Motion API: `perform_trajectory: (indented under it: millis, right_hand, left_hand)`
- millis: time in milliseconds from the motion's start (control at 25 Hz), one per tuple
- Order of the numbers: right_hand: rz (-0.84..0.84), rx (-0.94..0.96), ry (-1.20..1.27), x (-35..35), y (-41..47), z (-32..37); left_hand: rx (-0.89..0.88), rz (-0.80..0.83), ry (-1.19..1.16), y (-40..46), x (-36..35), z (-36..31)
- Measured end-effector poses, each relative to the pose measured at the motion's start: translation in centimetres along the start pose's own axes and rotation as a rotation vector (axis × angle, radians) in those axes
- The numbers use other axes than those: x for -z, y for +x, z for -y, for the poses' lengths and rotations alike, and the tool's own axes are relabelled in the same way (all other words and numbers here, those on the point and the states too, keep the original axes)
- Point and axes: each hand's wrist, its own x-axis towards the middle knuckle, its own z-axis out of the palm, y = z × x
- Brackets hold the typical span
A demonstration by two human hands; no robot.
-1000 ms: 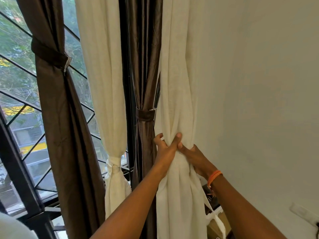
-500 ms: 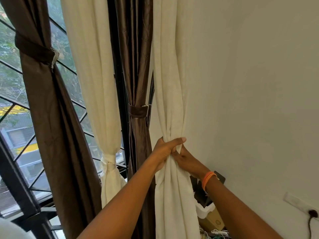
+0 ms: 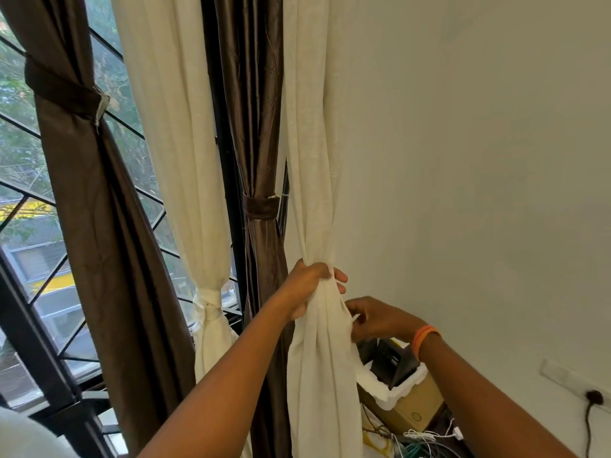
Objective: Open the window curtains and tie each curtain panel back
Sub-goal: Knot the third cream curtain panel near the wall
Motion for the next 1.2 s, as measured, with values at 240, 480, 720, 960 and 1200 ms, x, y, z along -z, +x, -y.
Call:
perform_trajectory:
  millis: [240,480,720,960,1200]
  right_hand:
    - [-0.379,0.055,-0.071,-0.3,0.0,0.5]
    - [-0.492,0.075,0.010,4.1,-2.2,4.3]
    - [-0.520,-0.010,0.217,4.6,-3.6,4.5]
    - [-0.544,-0.061,0.247,1.5,-2.9,3.8]
    - [-0.360,0.097,0.062,-7.2,-2.8,5.3]
  left_hand:
    - [-0.075,-0.210,-0.009,-0.6,0.0,0.7]
    - [-0.110,-0.214,0.198,-0.5,1.3,0.8]
    - [-0.097,-0.029,0.351,-1.0,1.8,0.5]
    - [-0.202,-0.172,0.289,-0.7,0.5,2.1]
    - [-0.013,-0.159,0.034,0.3,-0.2,3.0]
